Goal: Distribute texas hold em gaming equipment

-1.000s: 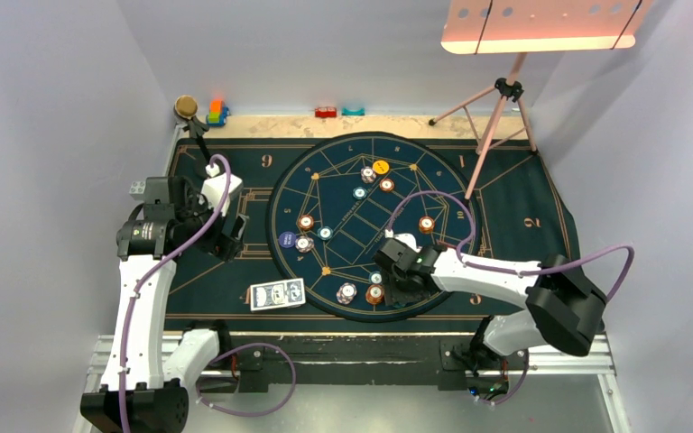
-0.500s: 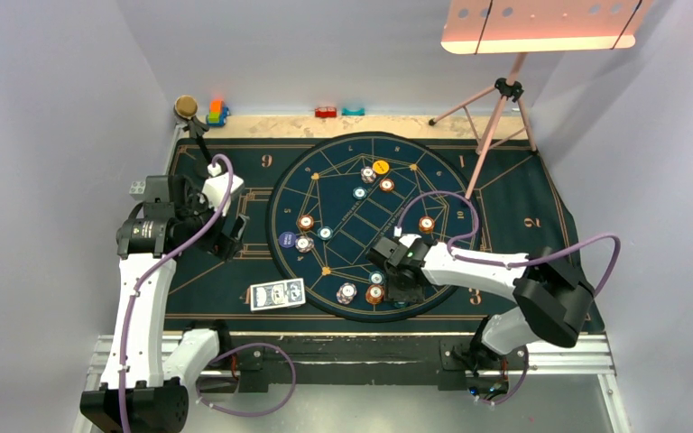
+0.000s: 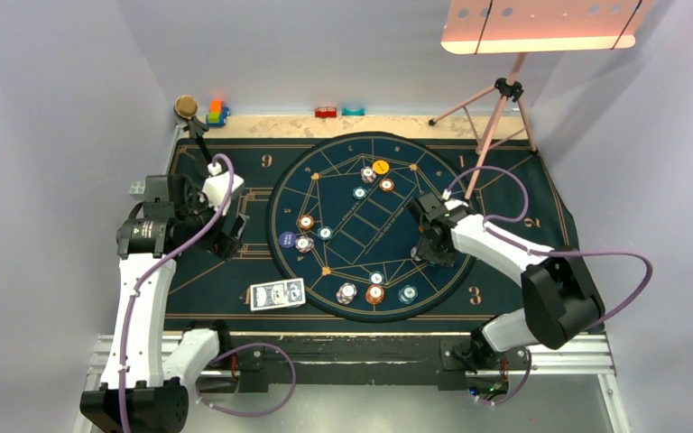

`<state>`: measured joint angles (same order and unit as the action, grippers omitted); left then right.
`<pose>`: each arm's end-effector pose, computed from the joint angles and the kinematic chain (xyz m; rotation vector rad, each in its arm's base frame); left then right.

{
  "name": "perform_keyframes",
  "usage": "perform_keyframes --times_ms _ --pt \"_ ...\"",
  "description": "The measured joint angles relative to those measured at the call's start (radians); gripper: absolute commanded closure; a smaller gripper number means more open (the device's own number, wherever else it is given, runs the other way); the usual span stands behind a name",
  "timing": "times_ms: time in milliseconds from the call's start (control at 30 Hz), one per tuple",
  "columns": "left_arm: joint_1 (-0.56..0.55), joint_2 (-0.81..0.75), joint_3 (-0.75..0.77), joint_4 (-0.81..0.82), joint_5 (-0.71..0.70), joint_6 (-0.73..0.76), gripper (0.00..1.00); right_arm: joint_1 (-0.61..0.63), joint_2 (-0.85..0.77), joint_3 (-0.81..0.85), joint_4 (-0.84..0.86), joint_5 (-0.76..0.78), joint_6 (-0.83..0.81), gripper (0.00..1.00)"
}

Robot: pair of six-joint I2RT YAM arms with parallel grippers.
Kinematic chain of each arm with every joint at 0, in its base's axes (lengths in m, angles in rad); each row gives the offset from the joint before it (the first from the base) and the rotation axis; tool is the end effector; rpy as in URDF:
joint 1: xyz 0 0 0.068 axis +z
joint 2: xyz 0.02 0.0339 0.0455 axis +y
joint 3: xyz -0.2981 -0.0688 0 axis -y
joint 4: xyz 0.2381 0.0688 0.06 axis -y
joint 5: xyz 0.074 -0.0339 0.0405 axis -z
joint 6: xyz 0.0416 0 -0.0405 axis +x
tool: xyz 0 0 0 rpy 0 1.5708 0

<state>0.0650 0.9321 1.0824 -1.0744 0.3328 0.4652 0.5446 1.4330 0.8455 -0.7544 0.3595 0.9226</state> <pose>0.1376 -0.0047 0.3574 0.6170 2.3540 -0.1805 0.2095 0.1098 0.2167 0.5687 2.6695 -0.1583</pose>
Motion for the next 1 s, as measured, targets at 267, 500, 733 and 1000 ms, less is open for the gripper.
perform_keyframes --times_ms 267,500,733,1000 --pt "0.0 -0.002 -0.001 0.011 0.0 0.003 0.0 -0.055 0.029 -0.003 0.039 0.013 -0.063 0.62" --pt "0.0 -0.003 -0.002 0.011 0.0 0.003 0.0 -0.055 0.032 -0.023 0.054 -0.016 -0.075 0.24" --pt "-0.001 -0.005 -0.008 -0.042 0.082 0.086 0.0 -0.055 -0.025 -0.047 0.048 -0.043 -0.08 0.19" --pt "-0.2 -0.066 -0.175 -0.071 0.104 0.243 0.0 -0.048 -0.219 0.027 0.011 -0.105 -0.13 0.18"
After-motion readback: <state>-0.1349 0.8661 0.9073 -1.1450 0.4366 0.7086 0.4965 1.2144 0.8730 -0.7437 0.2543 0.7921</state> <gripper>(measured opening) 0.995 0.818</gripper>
